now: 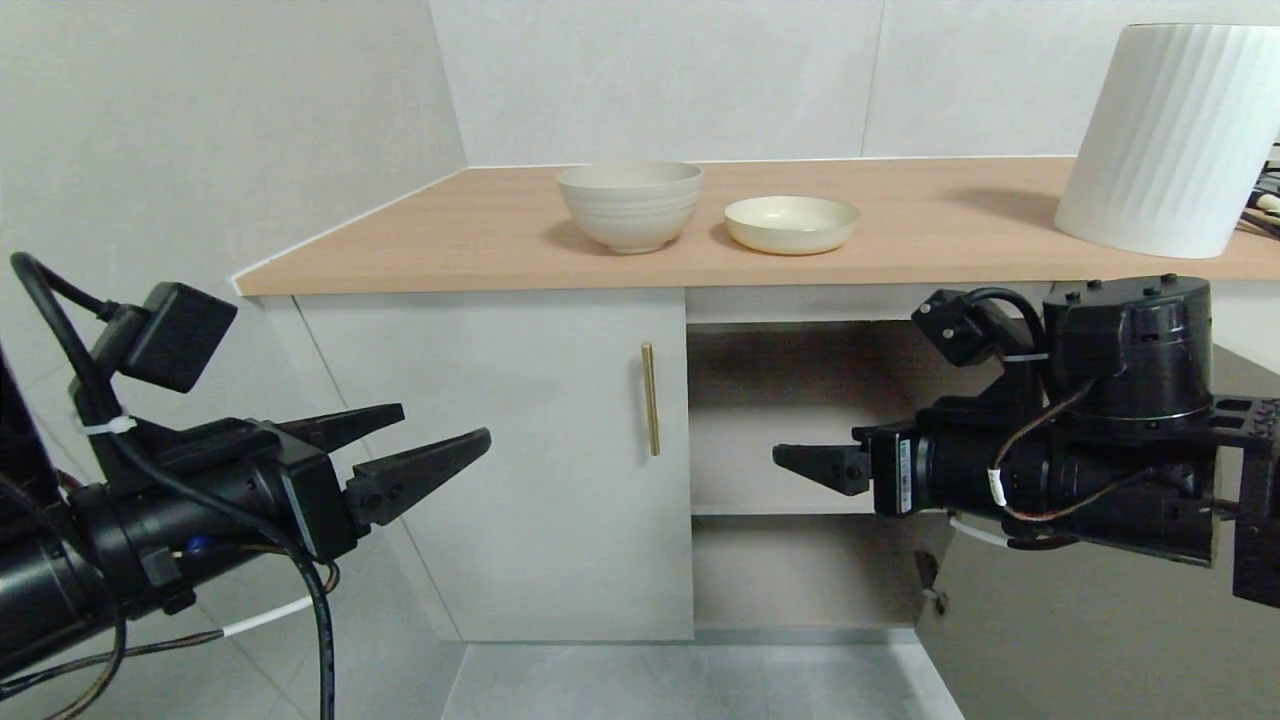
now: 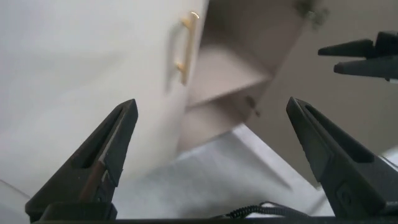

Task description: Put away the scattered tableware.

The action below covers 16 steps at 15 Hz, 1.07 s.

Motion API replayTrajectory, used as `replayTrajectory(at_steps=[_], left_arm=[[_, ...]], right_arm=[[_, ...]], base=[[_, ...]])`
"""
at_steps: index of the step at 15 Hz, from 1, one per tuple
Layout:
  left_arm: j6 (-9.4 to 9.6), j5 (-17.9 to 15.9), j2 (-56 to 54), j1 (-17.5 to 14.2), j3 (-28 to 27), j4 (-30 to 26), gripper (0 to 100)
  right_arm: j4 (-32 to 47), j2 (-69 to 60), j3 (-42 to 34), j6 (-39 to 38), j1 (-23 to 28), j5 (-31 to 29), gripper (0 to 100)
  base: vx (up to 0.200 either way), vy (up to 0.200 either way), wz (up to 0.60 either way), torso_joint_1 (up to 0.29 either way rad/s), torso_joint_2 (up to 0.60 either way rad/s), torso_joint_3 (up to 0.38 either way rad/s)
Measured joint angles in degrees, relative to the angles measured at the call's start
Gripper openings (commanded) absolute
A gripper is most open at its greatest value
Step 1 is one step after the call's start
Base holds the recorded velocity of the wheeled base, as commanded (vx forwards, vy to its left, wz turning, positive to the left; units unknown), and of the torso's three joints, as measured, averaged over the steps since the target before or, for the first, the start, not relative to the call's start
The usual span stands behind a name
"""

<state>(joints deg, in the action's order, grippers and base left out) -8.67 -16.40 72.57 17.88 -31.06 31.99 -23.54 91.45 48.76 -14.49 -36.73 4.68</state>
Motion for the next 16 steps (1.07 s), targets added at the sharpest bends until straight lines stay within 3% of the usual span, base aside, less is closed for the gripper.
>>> replayTrajectory(at_steps=[6,16], left_arm=[[-0.02,0.0,0.2,-0.3,-0.1,0.0,100],[0.0,-0.4,-0.8,-0.3,-0.4,-0.4,100]], right_arm=[[1.8,-0.4,-0.2,0.0,-0.3,0.3,100],[1.4,-2.7,-2.5,0.9,-2.7,0.7,100]], base=[[0.2,0.0,0.0,0.0,0.0,0.002],[0.0,0.0,0.0,0.0,0.0,0.0]])
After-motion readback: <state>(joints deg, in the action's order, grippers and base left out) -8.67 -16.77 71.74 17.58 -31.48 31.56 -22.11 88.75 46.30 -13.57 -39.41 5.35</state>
